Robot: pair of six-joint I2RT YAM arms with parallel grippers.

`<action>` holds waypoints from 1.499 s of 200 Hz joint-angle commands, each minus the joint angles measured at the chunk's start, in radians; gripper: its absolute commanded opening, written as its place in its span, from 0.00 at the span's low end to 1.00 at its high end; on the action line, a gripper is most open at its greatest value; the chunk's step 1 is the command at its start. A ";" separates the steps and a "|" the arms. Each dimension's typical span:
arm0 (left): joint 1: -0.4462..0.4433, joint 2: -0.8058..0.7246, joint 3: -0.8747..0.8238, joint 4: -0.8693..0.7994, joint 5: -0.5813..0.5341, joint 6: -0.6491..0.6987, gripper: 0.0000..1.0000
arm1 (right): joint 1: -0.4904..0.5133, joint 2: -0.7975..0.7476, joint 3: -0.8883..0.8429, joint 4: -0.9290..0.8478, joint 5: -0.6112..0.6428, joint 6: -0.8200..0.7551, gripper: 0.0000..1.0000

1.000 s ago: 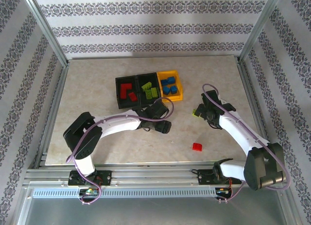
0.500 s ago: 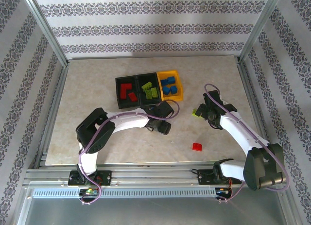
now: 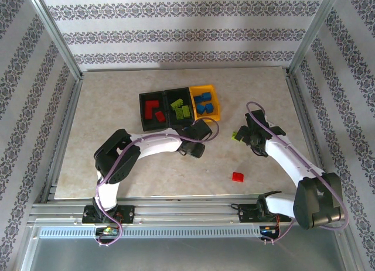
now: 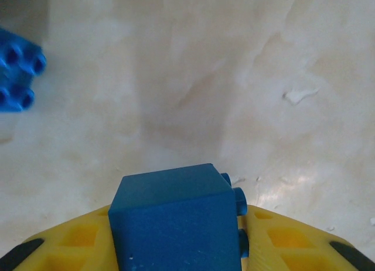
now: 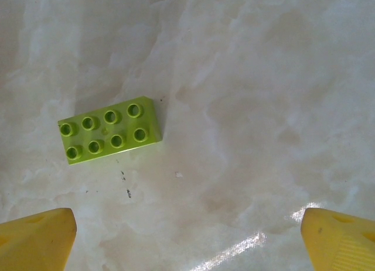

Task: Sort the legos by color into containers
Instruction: Pick up the lego from the center of the table, then place the lego in the container.

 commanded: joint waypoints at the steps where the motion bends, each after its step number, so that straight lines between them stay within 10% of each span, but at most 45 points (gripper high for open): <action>1: 0.005 -0.007 0.077 -0.028 -0.061 0.053 0.37 | -0.006 -0.024 -0.017 0.010 0.003 0.012 0.98; 251: 0.241 0.527 1.034 -0.226 -0.174 0.233 0.40 | 0.016 -0.018 -0.022 0.042 -0.011 0.031 0.98; 300: 0.249 0.543 1.093 -0.230 -0.165 0.227 0.62 | 0.031 0.006 -0.005 0.045 -0.008 0.032 0.98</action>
